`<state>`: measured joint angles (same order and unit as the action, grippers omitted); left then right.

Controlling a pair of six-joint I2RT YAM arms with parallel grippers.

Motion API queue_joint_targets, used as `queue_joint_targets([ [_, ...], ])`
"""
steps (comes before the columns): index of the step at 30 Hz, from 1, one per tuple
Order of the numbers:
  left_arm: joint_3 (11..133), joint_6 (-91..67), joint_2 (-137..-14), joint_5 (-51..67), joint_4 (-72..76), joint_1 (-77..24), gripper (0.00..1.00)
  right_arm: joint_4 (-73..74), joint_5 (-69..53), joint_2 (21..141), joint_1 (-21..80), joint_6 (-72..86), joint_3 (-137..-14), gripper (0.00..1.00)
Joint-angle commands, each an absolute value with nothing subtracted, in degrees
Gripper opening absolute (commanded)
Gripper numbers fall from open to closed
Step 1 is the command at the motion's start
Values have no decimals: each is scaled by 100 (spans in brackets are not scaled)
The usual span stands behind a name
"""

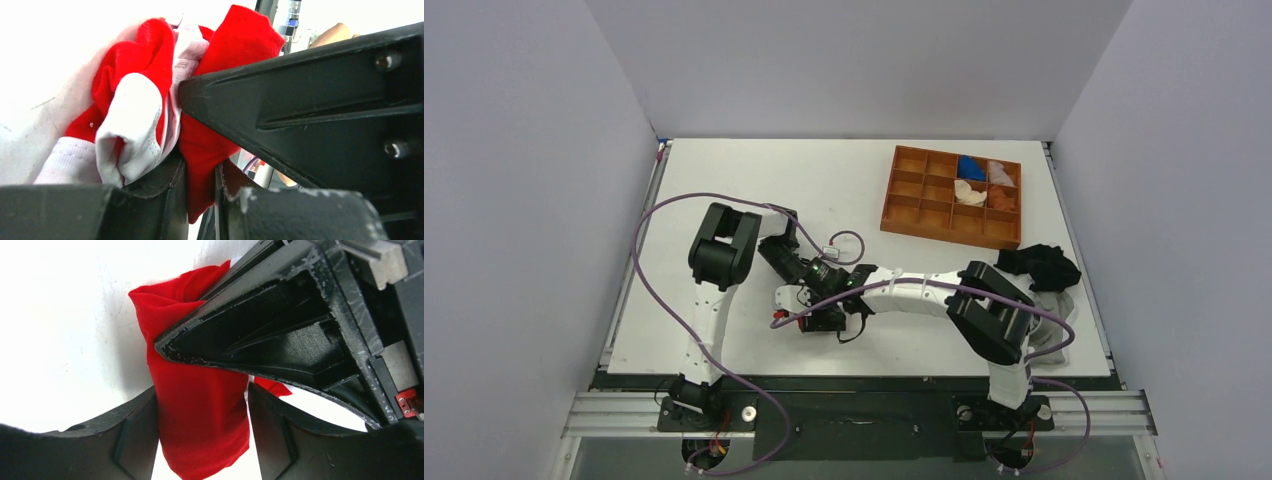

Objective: Roll the underwear
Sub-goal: Roll the underwear to the center of the board.

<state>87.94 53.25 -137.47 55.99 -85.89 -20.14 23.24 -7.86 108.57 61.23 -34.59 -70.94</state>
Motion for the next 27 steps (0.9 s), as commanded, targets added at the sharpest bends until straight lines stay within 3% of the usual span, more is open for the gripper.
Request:
queue_joint_targets([
  [1,8912,5675,-13906,5308,-8411,-1978,0,2232,-717,11106,6130,-3544,-7297,55],
  [5,8919,5693,-13889,5317,-8418,-1978,0,2391,-843,11241,6101,-3546,-7385,36],
  [10,8956,5679,-13842,5316,-8405,-1977,4,2726,-1080,11228,6073,-3414,-7369,0],
  [17,9031,5484,-13686,5297,-8254,-1978,19,3163,-1313,11060,6081,-2938,-7251,0],
  [23,9023,5257,-13418,5202,-8108,-1925,42,3343,-1379,10885,6078,-2551,-7007,0],
  [27,8981,4950,-13192,5020,-7879,-1883,50,3410,-1397,10771,6090,-2366,-6851,0],
])
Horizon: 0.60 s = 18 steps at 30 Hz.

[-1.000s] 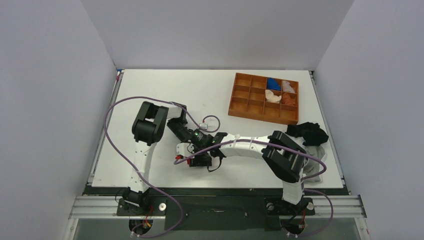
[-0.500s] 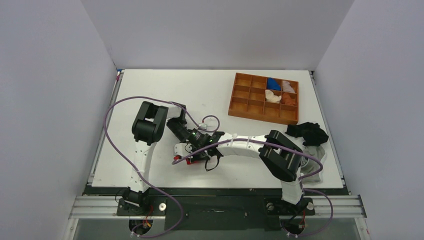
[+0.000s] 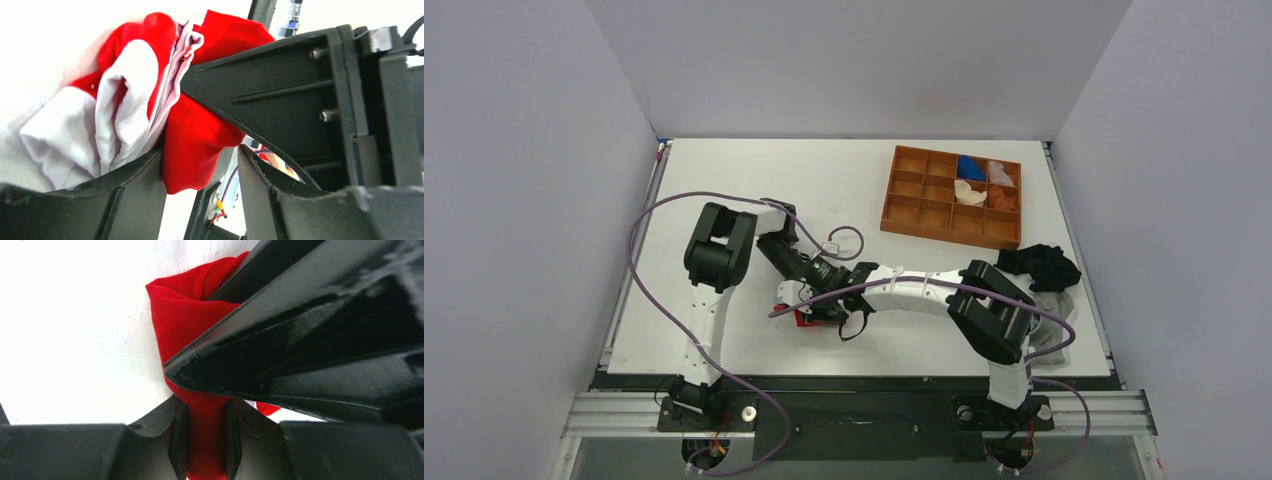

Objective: Roll the underwear
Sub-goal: Roll the underwear to the center of the board.

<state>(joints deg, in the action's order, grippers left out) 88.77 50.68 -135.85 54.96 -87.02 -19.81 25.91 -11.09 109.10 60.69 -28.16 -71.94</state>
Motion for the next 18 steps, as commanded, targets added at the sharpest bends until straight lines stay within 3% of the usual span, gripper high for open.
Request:
queue_joint_targets([
  [1,8973,4846,-13153,4942,-7838,-1878,51,3410,-1375,10755,6091,-2343,-6827,0],
  [18,8529,3786,-12559,4381,-6945,-1696,54,3365,-1161,10740,6097,-2160,-6803,0],
])
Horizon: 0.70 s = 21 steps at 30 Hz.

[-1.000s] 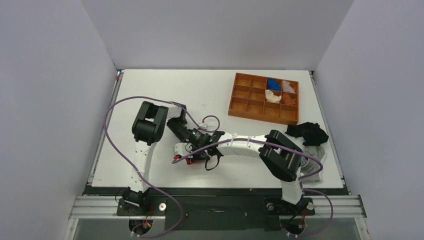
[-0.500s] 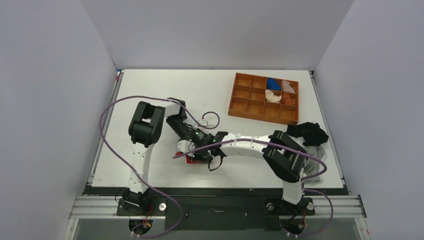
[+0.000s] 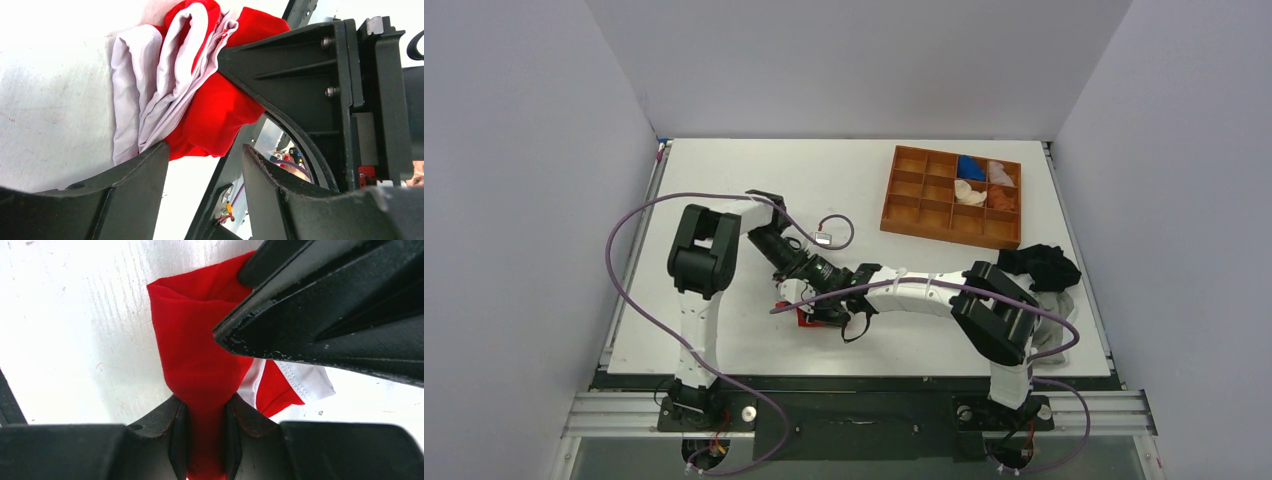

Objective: Roll the underwear
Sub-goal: Roll the underwear to the center of the board.

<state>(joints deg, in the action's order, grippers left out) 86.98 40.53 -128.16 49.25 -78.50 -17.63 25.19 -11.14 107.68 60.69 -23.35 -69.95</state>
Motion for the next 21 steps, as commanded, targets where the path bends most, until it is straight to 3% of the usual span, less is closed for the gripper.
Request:
queue_joint_targets([
  [1,8480,3730,-12559,4366,-6819,-1696,54,3348,-1152,10736,6094,-2166,-6816,0],
  [21,8749,2660,-12876,3911,-5992,-1903,52,3232,-644,10731,6497,-3017,-7152,0],
])
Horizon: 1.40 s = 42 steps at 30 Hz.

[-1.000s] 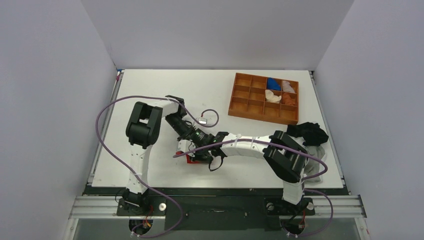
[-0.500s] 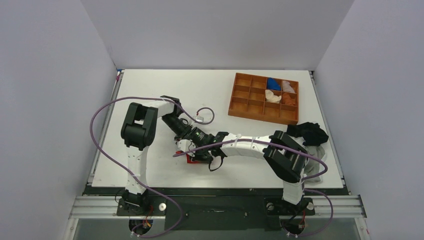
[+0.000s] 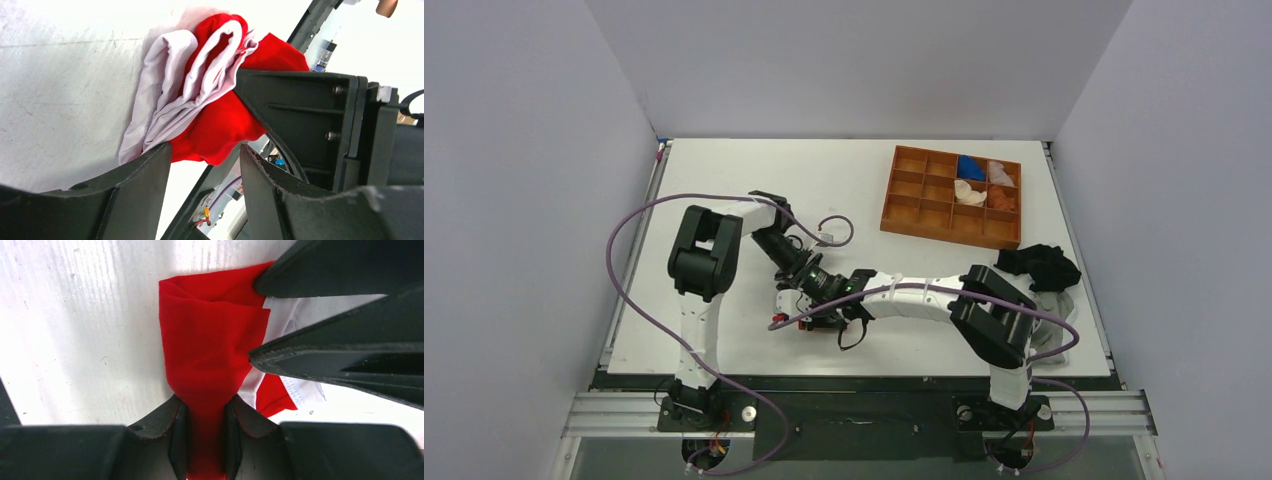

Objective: Roll the underwear
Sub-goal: Roll the underwear to the center of the board.

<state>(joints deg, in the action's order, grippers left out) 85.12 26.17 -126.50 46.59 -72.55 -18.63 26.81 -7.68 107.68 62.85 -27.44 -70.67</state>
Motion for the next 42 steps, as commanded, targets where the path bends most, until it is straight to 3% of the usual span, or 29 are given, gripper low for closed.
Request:
queue_joint_targets([
  [1,8799,2635,-12907,3907,-5976,-1913,52,3223,-622,10736,6537,-3086,-7171,0],
  [18,8895,2496,-13126,3889,-5871,-2010,50,2681,-999,10920,6570,-3618,-7373,0],
  [25,8871,2490,-13141,3889,-5827,-2021,50,2732,-1756,11166,6264,-3590,-7490,0],
  [42,8966,2469,-13121,3702,-5872,-2083,50,4397,-3713,12237,5427,-3634,-8835,0],
])
